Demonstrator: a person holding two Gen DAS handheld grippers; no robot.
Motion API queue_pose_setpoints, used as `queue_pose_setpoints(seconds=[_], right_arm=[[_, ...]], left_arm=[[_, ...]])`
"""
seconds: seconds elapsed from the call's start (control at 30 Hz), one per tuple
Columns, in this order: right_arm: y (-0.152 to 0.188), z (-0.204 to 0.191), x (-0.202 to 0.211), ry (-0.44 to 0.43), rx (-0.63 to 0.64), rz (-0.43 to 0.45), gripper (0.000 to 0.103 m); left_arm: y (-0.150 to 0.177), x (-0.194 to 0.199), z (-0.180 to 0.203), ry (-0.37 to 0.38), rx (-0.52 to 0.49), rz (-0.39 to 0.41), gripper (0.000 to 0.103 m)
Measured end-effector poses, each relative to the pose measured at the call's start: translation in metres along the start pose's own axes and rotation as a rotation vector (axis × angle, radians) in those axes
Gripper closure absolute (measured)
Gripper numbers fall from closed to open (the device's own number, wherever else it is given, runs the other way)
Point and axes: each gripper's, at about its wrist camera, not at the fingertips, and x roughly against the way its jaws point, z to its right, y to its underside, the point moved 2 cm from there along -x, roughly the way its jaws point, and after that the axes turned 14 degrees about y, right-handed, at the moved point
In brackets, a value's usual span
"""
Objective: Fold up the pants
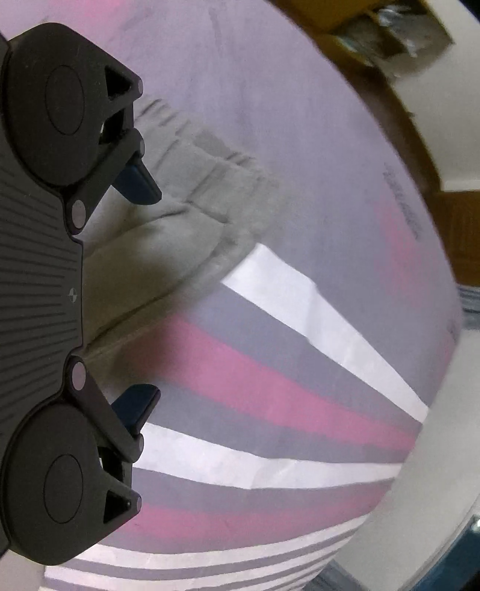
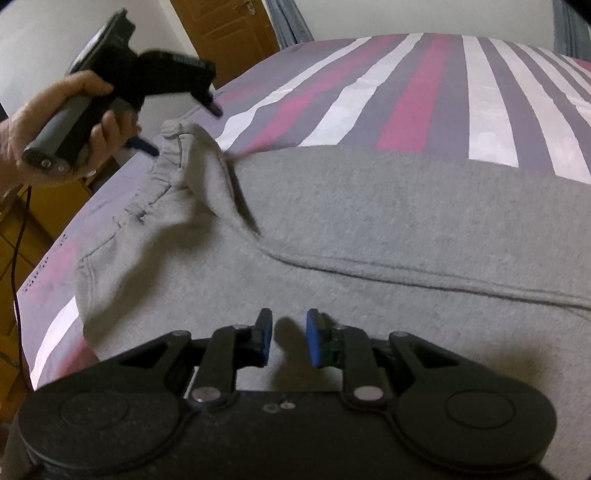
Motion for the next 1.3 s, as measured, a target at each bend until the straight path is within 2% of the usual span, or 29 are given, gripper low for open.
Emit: queue_pose_setpoints(seconds=[0.1, 0.17, 0.2, 0.23, 0.27, 0.3, 0.37, 0.47, 0.57, 0.6, 0.63, 0.7, 0.77, 0.8, 0.87, 0.9, 0.97, 1.03, 1.1, 1.2, 1.3], right_arm=[[0.000, -0.001, -0.003, 0.002, -0.003, -0.005, 0.081], [0.000, -0.001, -0.003, 0.002, -0.011, -0.005, 0.081], [-0.001, 0.000, -0.003, 0.000, -0.017, -0.006, 0.081], [-0.001, 0.001, -0.003, -0.004, -0.027, -0.008, 0.081], [-0.001, 0.001, -0.003, -0.007, -0.038, -0.012, 0.080], [-0.001, 0.003, -0.004, -0.012, -0.053, -0.019, 0.080], [-0.003, 0.007, -0.005, -0.015, -0.081, -0.029, 0.080], [-0.006, 0.012, -0.006, -0.014, -0.123, -0.038, 0.081], [-0.011, 0.020, -0.010, -0.032, -0.211, -0.054, 0.078], [-0.012, 0.024, -0.012, -0.040, -0.252, -0.059, 0.074], [-0.012, 0.029, -0.014, -0.057, -0.306, -0.060, 0.069], [-0.014, 0.041, -0.019, -0.083, -0.405, -0.057, 0.064], [-0.015, 0.054, -0.026, -0.106, -0.525, -0.054, 0.064], [-0.015, 0.059, -0.029, -0.113, -0.582, -0.043, 0.065], [-0.016, 0.064, -0.033, -0.090, -0.620, -0.020, 0.082], [-0.016, 0.063, -0.033, -0.063, -0.610, -0.018, 0.094], [-0.014, 0.057, -0.025, -0.051, -0.591, 0.002, 0.095], [-0.016, 0.045, 0.001, -0.022, -0.488, 0.061, 0.096], [-0.012, 0.034, 0.030, -0.033, -0.432, 0.107, 0.096], [0.003, 0.022, 0.063, -0.066, -0.381, 0.120, 0.096], [0.024, 0.002, 0.076, -0.096, -0.349, 0.090, 0.096]], left_arm=[[0.003, -0.021, -0.005, -0.043, 0.021, -0.102, 0.001], [0.009, -0.031, -0.015, -0.072, 0.039, -0.118, 0.001], [0.012, -0.031, -0.021, -0.060, 0.056, -0.111, 0.002], [0.015, -0.029, -0.026, -0.048, 0.070, -0.096, 0.015], [0.018, -0.026, -0.033, -0.027, 0.089, -0.081, 0.035], [0.022, -0.024, -0.040, 0.007, 0.108, -0.083, 0.044], [0.032, -0.013, -0.054, 0.083, 0.149, -0.073, 0.081], [0.051, 0.007, -0.073, 0.140, 0.175, -0.029, 0.091], [0.069, 0.023, -0.089, 0.196, 0.199, 0.011, 0.094], [0.077, 0.029, -0.095, 0.215, 0.216, 0.020, 0.094], [0.080, 0.031, -0.097, 0.229, 0.224, 0.027, 0.094], [0.087, 0.035, -0.100, 0.246, 0.212, 0.028, 0.094], [0.089, 0.038, -0.101, 0.254, 0.200, 0.036, 0.094], [0.085, 0.034, -0.102, 0.256, 0.198, 0.039, 0.094], [0.091, 0.041, -0.106, 0.260, 0.192, 0.047, 0.094], [0.092, 0.042, -0.104, 0.263, 0.185, 0.050, 0.094], [0.094, 0.053, -0.104, 0.279, 0.168, 0.064, 0.094], [0.098, 0.072, -0.107, 0.307, 0.155, 0.084, 0.094], [0.104, 0.092, -0.111, 0.335, 0.143, 0.102, 0.094], [0.117, 0.117, -0.122, 0.352, 0.113, 0.115, 0.094], [0.136, 0.127, -0.144, 0.337, 0.093, 0.104, 0.094]])
